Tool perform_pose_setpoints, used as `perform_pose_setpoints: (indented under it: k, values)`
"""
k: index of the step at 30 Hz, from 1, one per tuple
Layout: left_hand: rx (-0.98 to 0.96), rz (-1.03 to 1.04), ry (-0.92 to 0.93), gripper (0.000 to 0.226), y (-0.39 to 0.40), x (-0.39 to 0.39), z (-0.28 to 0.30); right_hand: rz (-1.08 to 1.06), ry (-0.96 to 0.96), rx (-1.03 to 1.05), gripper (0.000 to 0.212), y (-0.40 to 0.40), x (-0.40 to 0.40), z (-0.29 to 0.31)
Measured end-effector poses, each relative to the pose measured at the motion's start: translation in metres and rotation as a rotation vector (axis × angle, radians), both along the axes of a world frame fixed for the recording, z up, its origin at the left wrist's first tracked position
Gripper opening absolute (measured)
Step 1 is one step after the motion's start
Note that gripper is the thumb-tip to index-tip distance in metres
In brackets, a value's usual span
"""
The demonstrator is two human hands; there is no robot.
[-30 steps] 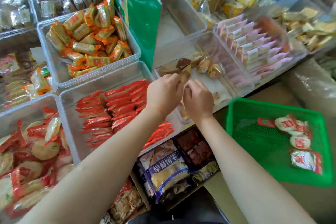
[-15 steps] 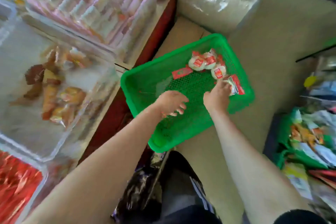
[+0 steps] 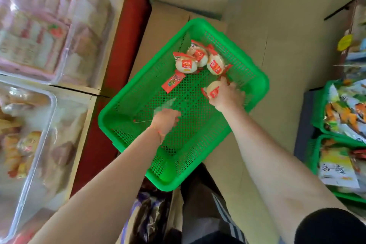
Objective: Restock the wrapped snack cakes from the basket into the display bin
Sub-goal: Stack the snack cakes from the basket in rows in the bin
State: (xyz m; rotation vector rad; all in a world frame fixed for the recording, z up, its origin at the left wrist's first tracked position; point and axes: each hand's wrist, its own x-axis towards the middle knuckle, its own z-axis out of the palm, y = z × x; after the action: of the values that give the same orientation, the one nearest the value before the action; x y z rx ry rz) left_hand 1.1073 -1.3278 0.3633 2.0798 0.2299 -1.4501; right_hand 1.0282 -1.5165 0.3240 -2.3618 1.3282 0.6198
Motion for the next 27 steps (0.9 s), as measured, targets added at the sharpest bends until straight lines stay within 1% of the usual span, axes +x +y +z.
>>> perform_pose_setpoints:
  k: [1, 2, 3, 4, 6, 8, 10, 11, 13, 14, 15, 16, 17, 18, 19, 20, 21, 22, 23, 24, 26, 27]
  values:
    - [0.062, -0.163, -0.095, 0.03, 0.006, 0.001, -0.006, 0.032, 0.009, -0.01, 0.086, 0.002, 0.002, 0.0]
    - [0.118, -0.28, -0.166, 0.037, 0.013, 0.002, -0.01, 0.065, 0.01, -0.033, 0.082, 0.005, 0.003, 0.0]
    - [0.161, -0.334, -0.194, 0.044, 0.019, 0.004, -0.013, 0.095, 0.008, -0.053, 0.079, 0.01, 0.005, 0.0]
    - [0.18, -0.335, -0.199, 0.049, 0.025, 0.006, -0.015, 0.116, 0.008, -0.056, 0.079, 0.015, 0.006, -0.001]
    - [0.179, -0.274, -0.192, 0.051, 0.03, 0.012, -0.021, 0.119, 0.007, -0.009, 0.081, 0.028, 0.009, -0.002]
    - [0.121, -0.185, -0.169, 0.045, 0.029, 0.015, -0.023, 0.088, -0.001, 0.039, 0.086, 0.042, 0.013, -0.005]
    - [0.02, -0.014, -0.095, 0.039, 0.023, 0.014, -0.02, -0.017, -0.025, 0.153, 0.092, 0.055, 0.017, -0.006]
    - [-0.03, 0.083, -0.043, 0.038, 0.019, 0.013, -0.019, -0.109, -0.069, 0.259, 0.088, 0.061, 0.019, -0.006]
    - [-0.09, 0.202, 0.006, 0.049, 0.015, 0.011, -0.017, -0.254, -0.188, 0.522, 0.063, 0.07, 0.021, -0.004]
    - [-0.108, 0.239, 0.026, 0.058, 0.014, 0.01, -0.016, -0.23, -0.228, 0.632, 0.048, 0.073, 0.021, 0.0]
    - [-0.127, 0.272, 0.064, 0.065, 0.015, 0.01, -0.016, -0.152, -0.258, 0.705, 0.034, 0.074, 0.02, 0.006]
    - [-0.154, 0.313, 0.122, 0.065, 0.016, 0.01, -0.017, -0.089, -0.297, 0.756, 0.024, 0.072, 0.02, 0.011]
    - [-0.195, 0.366, 0.18, 0.057, 0.018, 0.011, -0.018, -0.067, -0.344, 0.795, 0.017, 0.069, 0.021, 0.017]
    - [-0.241, 0.416, 0.219, 0.045, 0.02, 0.011, -0.019, -0.089, -0.402, 0.806, 0.017, 0.065, 0.023, 0.021]
    - [-0.271, 0.446, 0.23, 0.033, 0.022, 0.013, -0.019, -0.152, -0.474, 0.74, 0.018, 0.06, 0.025, 0.025]
    - [-0.283, 0.46, 0.222, 0.024, 0.024, 0.015, -0.02, -0.253, -0.555, 0.573, 0.016, 0.054, 0.027, 0.026]
    - [-0.283, 0.471, 0.207, 0.018, 0.025, 0.017, -0.02, -0.379, -0.629, 0.332, 0.012, 0.047, 0.031, 0.026]
    - [-0.279, 0.489, 0.195, 0.017, 0.026, 0.019, -0.02, -0.505, -0.671, 0.104, 0.012, 0.038, 0.034, 0.026]
    - [-0.276, 0.516, 0.192, 0.018, 0.027, 0.021, -0.019, -0.603, -0.669, -0.049, 0.022, 0.03, 0.037, 0.026]
    - [-0.276, 0.55, 0.195, 0.019, 0.029, 0.023, -0.018, -0.673, -0.64, -0.102, 0.034, 0.022, 0.04, 0.023]
    - [-0.269, 0.597, 0.179, 0.024, 0.033, 0.027, -0.018, -0.753, -0.553, -0.009, 0.05, 0.012, 0.048, 0.015]
    - [-0.261, 0.604, 0.161, 0.027, 0.037, 0.029, -0.018, -0.784, -0.532, 0.048, 0.052, 0.011, 0.051, 0.01]
